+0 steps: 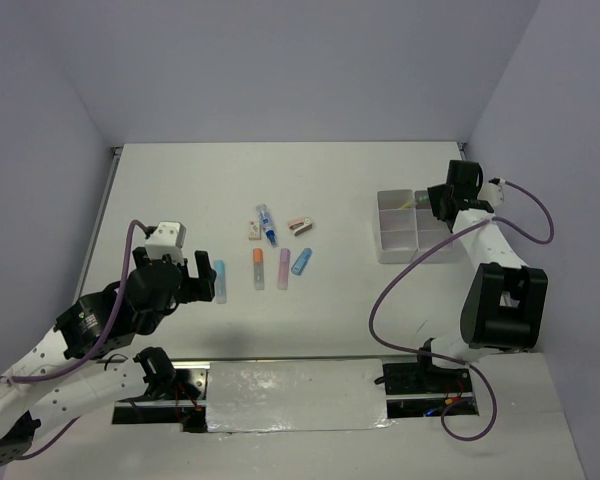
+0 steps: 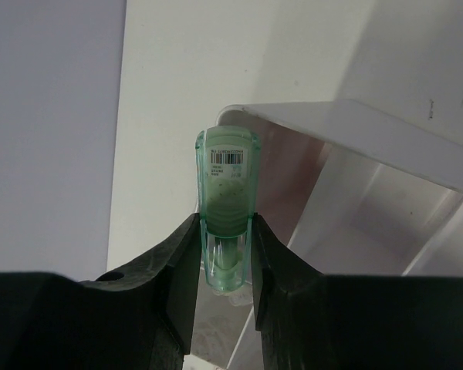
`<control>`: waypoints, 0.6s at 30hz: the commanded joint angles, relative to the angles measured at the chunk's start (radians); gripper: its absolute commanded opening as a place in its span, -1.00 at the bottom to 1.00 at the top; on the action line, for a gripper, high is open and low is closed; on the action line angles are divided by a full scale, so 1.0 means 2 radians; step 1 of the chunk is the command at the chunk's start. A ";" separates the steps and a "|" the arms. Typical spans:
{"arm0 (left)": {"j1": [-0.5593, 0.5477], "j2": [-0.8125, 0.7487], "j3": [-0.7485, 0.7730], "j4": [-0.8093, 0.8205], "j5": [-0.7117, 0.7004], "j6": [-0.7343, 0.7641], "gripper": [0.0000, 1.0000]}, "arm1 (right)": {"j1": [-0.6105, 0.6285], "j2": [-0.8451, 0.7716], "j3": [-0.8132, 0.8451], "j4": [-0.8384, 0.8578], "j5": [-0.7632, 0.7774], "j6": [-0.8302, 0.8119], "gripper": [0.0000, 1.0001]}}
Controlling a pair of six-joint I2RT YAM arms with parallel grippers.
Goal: Sort the stationery into containers
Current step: Place the stationery in the storage box.
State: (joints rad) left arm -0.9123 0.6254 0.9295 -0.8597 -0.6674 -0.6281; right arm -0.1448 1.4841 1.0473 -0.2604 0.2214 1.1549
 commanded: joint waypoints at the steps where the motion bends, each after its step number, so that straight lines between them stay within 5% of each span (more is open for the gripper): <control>1: 0.001 0.003 0.004 0.019 0.007 0.013 0.99 | -0.002 0.005 0.010 0.035 -0.013 -0.006 -0.49; 5: 0.001 0.004 0.004 0.020 0.011 0.016 0.99 | -0.002 -0.011 -0.004 0.045 -0.019 0.001 -0.10; 15: 0.000 -0.001 0.005 0.022 0.013 0.018 0.99 | 0.000 -0.043 0.009 0.027 -0.015 -0.034 0.01; 18: 0.001 -0.004 0.005 0.019 0.008 0.014 0.99 | 0.049 -0.082 0.026 0.006 0.003 -0.078 0.16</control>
State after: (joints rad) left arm -0.9123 0.6312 0.9295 -0.8520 -0.6426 -0.6056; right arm -0.1249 1.4281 1.0393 -0.2329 0.2020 1.0916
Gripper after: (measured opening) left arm 0.993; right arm 0.559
